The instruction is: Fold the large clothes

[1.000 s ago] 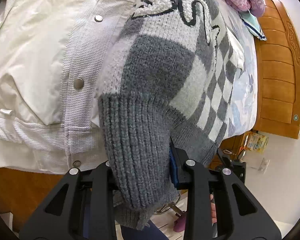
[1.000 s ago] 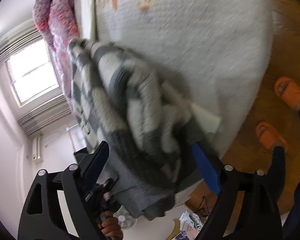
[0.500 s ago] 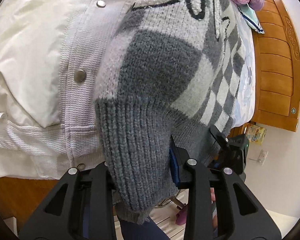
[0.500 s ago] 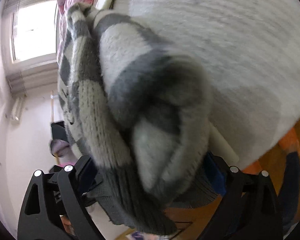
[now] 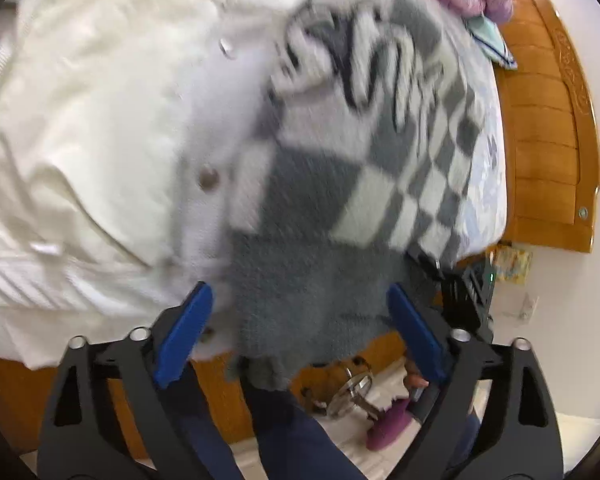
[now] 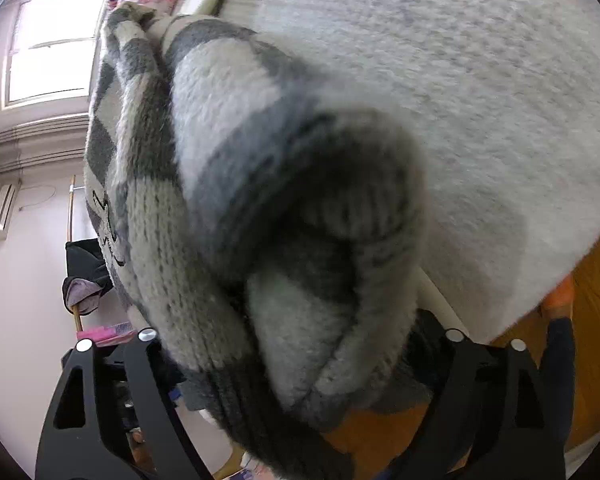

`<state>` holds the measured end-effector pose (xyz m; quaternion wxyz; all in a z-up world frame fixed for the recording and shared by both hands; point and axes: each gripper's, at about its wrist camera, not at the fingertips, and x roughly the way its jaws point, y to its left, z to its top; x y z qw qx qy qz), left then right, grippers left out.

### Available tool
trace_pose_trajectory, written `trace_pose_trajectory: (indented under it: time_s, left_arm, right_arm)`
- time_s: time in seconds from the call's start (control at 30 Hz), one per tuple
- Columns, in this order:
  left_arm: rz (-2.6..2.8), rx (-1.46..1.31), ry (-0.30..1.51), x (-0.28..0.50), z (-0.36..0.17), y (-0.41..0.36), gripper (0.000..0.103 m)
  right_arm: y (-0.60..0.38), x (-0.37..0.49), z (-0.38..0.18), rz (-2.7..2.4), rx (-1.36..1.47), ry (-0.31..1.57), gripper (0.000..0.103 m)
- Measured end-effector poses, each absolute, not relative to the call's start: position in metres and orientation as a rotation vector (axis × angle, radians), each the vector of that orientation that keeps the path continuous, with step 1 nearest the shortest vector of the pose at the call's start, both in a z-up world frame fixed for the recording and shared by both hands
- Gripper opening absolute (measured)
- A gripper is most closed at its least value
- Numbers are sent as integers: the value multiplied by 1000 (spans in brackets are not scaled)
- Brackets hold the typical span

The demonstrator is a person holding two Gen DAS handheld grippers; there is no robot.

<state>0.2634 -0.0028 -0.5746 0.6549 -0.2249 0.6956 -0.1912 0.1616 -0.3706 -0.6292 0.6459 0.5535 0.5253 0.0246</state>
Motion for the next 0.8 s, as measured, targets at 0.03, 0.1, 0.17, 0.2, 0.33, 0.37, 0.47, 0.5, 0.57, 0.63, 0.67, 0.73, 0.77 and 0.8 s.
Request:
trace_pose_trajectory:
  time_s: [0.03, 0.1, 0.17, 0.2, 0.33, 0.37, 0.47, 0.5, 0.57, 0.63, 0.67, 0.73, 0.77, 0.8]
  left_arm:
    - [-433, -518, 1566, 268, -574, 0, 90]
    - [-432, -542, 1534, 283, -576, 0, 90]
    - [-439, -536, 1481, 302, -578, -7, 90]
    - [-439, -530, 1469, 310, -581, -12, 90]
    - [-429, -454, 1483, 333, -603, -38, 89]
    - [-423, -385, 1459, 335, -599, -44, 81]
    - [-423, -285, 1384, 325, -573, -50, 64]
    - [-414, -288, 1369, 322, -568, -50, 63]
    - [-390, -307, 1349, 313, -559, -52, 62]
    - [-370, -302, 1312, 304, -549, -63, 62]
    - [-368, -300, 1297, 299, -543, -71, 62]
    - [-350, -333, 1250, 290, -530, -91, 61]
    - [-351, -350, 1235, 287, -526, -100, 61]
    - [-350, -362, 1223, 286, -523, -112, 61]
  right_arm:
    - [-369, 161, -630, 57, 1270, 1188, 83]
    - [-369, 158, -628, 68, 1250, 1185, 79]
    - [-368, 157, -625, 84, 1248, 1188, 68]
    - [-366, 160, -623, 91, 1248, 1191, 66]
    - [-370, 168, -612, 99, 1232, 1225, 51]
    - [-368, 173, -601, 93, 1186, 1239, 50]
    - [-367, 183, -568, 91, 1075, 1252, 45]
    - [-366, 187, -558, 95, 1047, 1248, 44]
    - [-369, 196, -531, 110, 970, 1233, 43]
    - [-378, 206, -508, 134, 896, 1223, 42]
    - [-385, 212, -499, 154, 863, 1216, 42]
    - [-396, 222, -485, 186, 812, 1203, 42]
    - [-409, 229, -478, 202, 782, 1189, 42]
    - [-421, 234, -470, 211, 754, 1178, 42]
